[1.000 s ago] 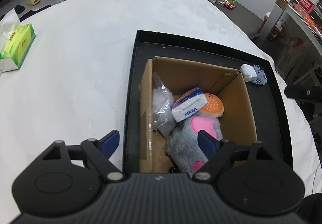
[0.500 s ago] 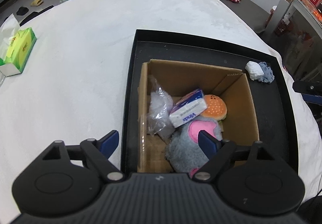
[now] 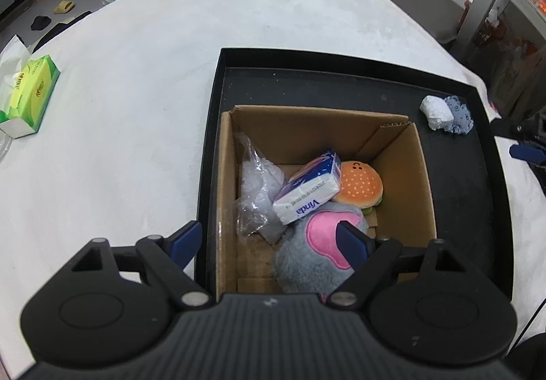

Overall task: Organize soft objects
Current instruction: 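Move the right gripper back over the tray toward the white cloth bundle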

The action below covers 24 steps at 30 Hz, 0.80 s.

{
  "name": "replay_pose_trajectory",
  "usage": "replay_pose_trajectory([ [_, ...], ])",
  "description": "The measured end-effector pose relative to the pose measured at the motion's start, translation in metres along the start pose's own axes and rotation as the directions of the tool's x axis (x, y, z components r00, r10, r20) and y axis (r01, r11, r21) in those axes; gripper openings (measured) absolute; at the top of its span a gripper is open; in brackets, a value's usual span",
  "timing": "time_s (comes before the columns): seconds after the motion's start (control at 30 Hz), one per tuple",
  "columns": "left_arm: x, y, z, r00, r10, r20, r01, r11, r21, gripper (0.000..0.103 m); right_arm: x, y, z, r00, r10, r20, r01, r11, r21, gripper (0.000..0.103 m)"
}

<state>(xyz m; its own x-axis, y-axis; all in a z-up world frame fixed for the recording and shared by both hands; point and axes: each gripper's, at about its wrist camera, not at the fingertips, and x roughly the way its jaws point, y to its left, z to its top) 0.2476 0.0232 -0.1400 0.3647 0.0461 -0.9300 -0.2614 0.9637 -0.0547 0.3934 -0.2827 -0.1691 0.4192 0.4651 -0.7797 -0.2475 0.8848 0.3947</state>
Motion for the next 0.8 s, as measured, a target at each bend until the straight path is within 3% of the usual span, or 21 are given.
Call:
replay_pose_trajectory([
  [0.47,0.018,-0.014,0.011,0.998,0.051,-0.048,-0.051,0.999,0.004,0.085,0.037,-0.013,0.017,1.000,0.020,-0.018,-0.020,1.000,0.005,0.087],
  [0.8,0.025,-0.015,0.016,0.996,0.063,-0.059,-0.063,0.998,-0.004,0.085,0.064,-0.007,0.032,0.998,0.019,-0.061,-0.022,0.998,-0.060,0.080],
])
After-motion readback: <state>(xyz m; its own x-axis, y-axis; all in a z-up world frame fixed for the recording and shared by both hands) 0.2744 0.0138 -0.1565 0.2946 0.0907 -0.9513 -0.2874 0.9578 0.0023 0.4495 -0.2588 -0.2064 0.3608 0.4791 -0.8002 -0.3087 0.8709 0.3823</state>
